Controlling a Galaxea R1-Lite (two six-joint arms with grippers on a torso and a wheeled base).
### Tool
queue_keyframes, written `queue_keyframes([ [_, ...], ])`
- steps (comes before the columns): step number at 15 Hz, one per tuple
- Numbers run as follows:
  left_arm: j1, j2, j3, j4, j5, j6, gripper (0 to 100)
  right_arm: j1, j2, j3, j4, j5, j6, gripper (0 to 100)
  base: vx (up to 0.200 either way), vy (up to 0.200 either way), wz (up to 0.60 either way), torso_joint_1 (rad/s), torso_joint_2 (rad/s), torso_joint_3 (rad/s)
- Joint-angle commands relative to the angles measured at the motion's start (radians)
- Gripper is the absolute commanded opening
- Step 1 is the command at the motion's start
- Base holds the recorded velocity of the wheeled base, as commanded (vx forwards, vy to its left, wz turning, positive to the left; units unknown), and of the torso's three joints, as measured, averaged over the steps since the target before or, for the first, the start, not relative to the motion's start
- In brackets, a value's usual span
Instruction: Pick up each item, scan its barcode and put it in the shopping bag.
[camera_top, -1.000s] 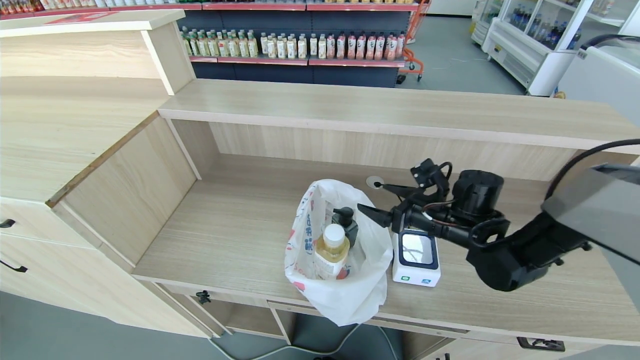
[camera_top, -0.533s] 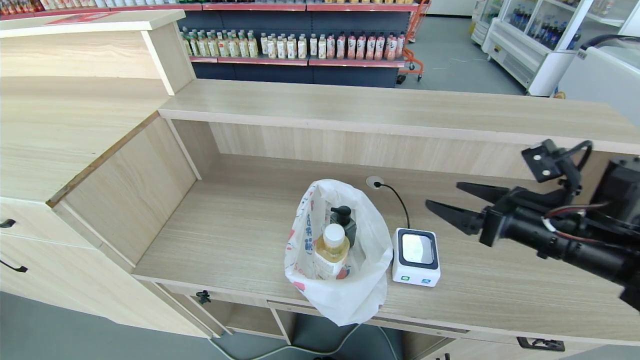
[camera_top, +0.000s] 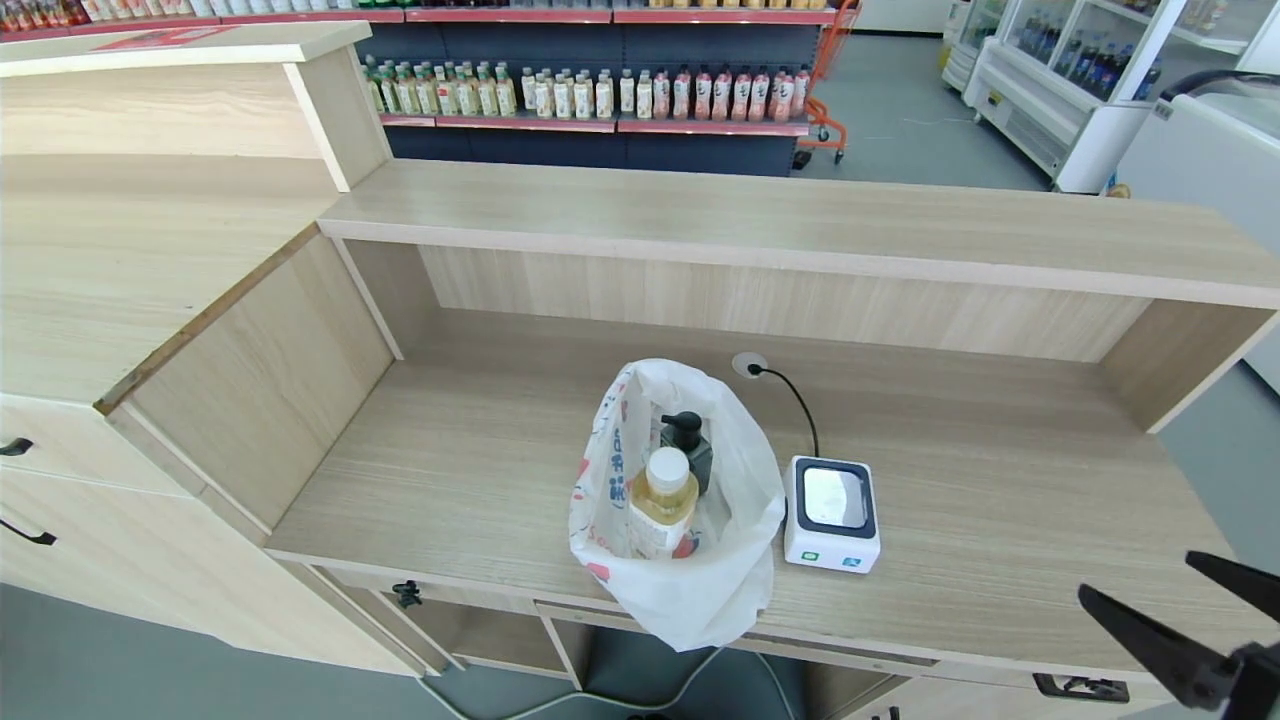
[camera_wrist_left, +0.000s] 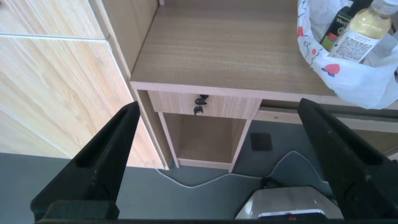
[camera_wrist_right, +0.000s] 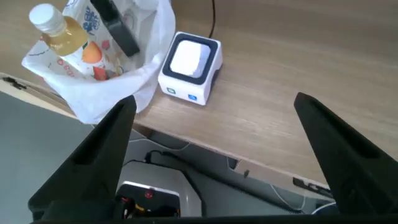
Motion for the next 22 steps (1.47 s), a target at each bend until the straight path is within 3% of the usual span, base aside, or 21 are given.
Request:
queue_keyframes([
  [1,0.000,0.000,0.000,0.000,0.000,0.000,100,-0.072,-0.437,0.095,0.256,0.009,0.002,100,0.000,0.000,0.00,0.000,0.00,0.000],
  [5,0.000,0.000,0.000,0.000,0.000,0.000,100,-0.177,-0.746,0.111,0.474,0.051,0.010,100,0.000,0.000,0.00,0.000,0.00,0.000],
  [7,0.000,0.000,0.000,0.000,0.000,0.000,100,-0.196,-0.821,0.111,0.466,0.111,0.002,100,0.000,0.000,0.00,0.000,0.00,0.000],
  [11,0.000,0.000,0.000,0.000,0.000,0.000,100,-0.180,-0.861,0.111,0.469,0.106,-0.005,100,0.000,0.000,0.00,0.000,0.00,0.000],
  [16,0.000,0.000,0.000,0.000,0.000,0.000,100,-0.180,-0.861,0.111,0.464,0.105,0.143,100,0.000,0.000,0.00,0.000,0.00,0.000],
  [22,0.000,0.000,0.000,0.000,0.000,0.000,100,-0.180,-0.861,0.111,0.464,0.105,0.145,100,0.000,0.000,0.00,0.000,0.00,0.000],
])
